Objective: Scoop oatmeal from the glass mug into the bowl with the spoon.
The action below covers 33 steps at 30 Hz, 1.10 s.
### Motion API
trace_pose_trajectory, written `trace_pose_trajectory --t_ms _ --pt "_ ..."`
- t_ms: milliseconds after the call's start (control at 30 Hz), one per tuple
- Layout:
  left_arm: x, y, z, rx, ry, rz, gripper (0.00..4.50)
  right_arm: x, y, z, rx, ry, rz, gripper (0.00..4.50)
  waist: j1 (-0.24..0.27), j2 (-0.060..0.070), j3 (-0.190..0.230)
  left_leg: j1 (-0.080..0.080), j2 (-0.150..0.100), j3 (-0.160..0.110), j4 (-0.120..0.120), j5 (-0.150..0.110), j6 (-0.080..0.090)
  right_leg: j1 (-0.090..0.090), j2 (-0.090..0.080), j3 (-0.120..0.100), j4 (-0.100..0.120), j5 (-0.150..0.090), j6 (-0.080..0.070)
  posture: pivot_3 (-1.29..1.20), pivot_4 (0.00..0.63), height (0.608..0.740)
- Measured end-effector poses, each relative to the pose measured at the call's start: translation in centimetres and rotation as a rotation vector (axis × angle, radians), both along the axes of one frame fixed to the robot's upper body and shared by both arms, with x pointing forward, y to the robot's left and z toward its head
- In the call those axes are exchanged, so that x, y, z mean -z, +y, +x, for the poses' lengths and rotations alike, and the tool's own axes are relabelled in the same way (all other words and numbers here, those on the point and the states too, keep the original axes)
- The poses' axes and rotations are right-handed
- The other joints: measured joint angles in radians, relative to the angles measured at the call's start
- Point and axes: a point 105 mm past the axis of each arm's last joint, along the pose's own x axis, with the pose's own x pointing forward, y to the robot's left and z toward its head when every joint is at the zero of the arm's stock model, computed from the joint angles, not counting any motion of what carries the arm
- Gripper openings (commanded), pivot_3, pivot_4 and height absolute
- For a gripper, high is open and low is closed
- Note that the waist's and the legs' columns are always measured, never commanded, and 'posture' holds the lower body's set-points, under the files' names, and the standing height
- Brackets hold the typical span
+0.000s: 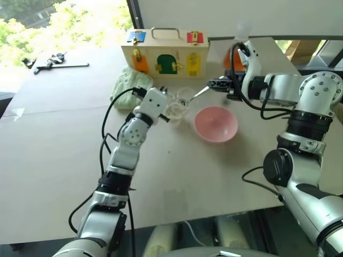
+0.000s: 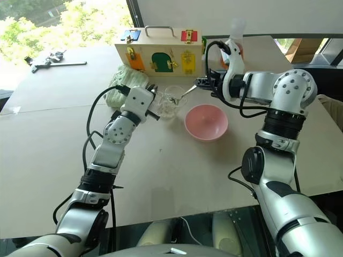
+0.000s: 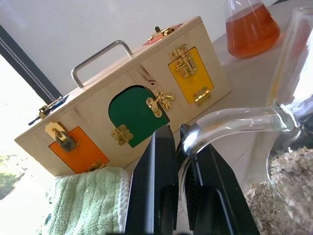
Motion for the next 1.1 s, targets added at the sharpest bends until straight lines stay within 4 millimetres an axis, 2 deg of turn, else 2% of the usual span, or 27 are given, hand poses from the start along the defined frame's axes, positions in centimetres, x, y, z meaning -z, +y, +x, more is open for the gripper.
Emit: trace_pose_trajectory --t_ms 267,400,700,1100 --pt "0.0 0.3 0.1 -0.008 -0.018 0.016 0.05 -0.6 -0.3 0.6 0.062 0.066 0.057 0.0 0.0 0.0 0.0 0.0 0.0 0.002 0.0 0.0 0.0 -0.001 -0.002 -0.002 0.005 0.0 0.0 0.0 0.15 0.74" --pt "-0.4 0.3 0.2 -0.014 -0.043 0.02 0.05 -1.0 -0.4 0.3 0.072 0.066 0.064 0.0 -0.001 0.0 0.0 0.0 0.0 0.006 0.0 0.0 0.0 -0.005 -0.003 -0.002 0.011 0.0 0.0 0.0 0.15 0.74" --pt "-0.3 1.3 0.4 -0.065 -0.076 0.066 0.05 -1.6 -0.6 -0.2 0.09 0.059 0.072 0.0 -0.024 0.0 0.0 0.0 0.0 0.009 0.0 0.0 0.0 -0.008 -0.003 0.0 0.012 0.0 0.0 0.0 0.15 0.74" --pt "-0.2 2.0 0.5 -0.125 -0.105 0.073 0.05 -1.7 -0.7 -0.7 0.119 0.08 0.1 0.0 -0.024 0.0 0.0 0.0 0.0 0.01 0.0 0.0 0.0 -0.008 -0.003 0.001 0.012 0.0 0.0 0.0 0.15 0.74"
